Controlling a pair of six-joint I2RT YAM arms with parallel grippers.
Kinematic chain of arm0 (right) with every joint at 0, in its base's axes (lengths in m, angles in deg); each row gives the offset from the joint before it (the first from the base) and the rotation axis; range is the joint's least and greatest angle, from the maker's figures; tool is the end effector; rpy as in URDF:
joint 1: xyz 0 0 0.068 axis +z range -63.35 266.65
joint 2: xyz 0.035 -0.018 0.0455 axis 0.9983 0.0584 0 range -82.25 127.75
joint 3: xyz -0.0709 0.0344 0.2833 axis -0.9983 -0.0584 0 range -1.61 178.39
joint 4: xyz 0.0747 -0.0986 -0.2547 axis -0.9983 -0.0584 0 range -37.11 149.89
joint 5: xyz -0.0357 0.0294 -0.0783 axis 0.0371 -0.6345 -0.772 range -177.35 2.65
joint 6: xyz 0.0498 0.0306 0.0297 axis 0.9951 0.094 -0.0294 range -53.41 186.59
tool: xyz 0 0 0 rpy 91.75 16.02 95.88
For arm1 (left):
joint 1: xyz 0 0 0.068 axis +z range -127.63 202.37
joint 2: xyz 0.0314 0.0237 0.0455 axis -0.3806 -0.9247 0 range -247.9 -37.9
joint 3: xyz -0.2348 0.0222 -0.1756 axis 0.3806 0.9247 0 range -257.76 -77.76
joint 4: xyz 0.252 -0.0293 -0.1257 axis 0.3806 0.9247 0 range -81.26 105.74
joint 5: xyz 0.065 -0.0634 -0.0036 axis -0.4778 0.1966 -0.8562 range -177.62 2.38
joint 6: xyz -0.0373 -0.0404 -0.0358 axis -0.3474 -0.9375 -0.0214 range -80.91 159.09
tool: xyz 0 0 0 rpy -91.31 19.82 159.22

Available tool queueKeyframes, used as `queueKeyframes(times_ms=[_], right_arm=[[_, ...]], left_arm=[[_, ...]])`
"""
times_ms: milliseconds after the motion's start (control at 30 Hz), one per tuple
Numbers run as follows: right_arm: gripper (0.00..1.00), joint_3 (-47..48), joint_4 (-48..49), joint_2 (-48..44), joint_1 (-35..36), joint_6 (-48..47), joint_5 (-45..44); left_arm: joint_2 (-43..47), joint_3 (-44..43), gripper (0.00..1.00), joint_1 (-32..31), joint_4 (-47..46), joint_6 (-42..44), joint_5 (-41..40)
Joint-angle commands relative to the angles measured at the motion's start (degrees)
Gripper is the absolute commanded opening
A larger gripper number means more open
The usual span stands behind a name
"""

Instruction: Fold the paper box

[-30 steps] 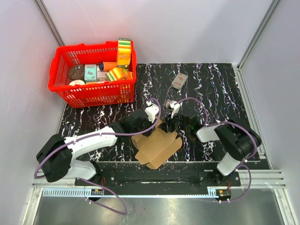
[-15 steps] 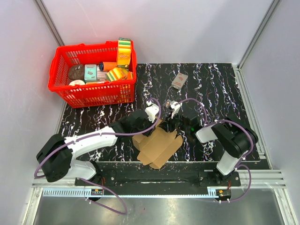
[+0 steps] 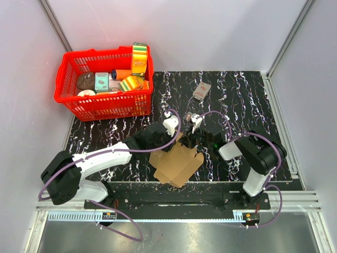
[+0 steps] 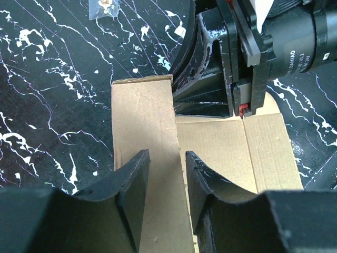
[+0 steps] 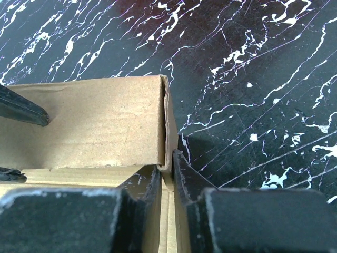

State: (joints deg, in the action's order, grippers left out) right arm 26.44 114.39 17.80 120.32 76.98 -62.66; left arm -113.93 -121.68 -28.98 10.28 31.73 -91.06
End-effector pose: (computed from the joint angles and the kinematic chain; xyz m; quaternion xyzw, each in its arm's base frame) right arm 0.2587 0.1981 0.1222 -0.2828 0.7461 0.3765 0.4708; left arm 0.1987 -0.2436 0.2297 0.3168 0.8223 -0.2083 0.4244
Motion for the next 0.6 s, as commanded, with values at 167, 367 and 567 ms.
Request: queueKeyframes(times_ms=[167,367,567], right_arm=[[0.12,-0.10,2.89,-0.38,0.43,0.95,1.15],[0.08,0.60,0.17,-2.49,0.43,0.24,1.24],[0.01,2.79,-7.82,-5.83,0.34,-1.34,2.47]], left_arm=[[-1.05,-1.69,0.39,-0.33,0.66,0.06,1.07],[-0.17,-4.76,0.41,-0.33,2.76,1.37,1.25],[2.46,-13.02,0.47,-0.24,8.47,3.31,-0.68]])
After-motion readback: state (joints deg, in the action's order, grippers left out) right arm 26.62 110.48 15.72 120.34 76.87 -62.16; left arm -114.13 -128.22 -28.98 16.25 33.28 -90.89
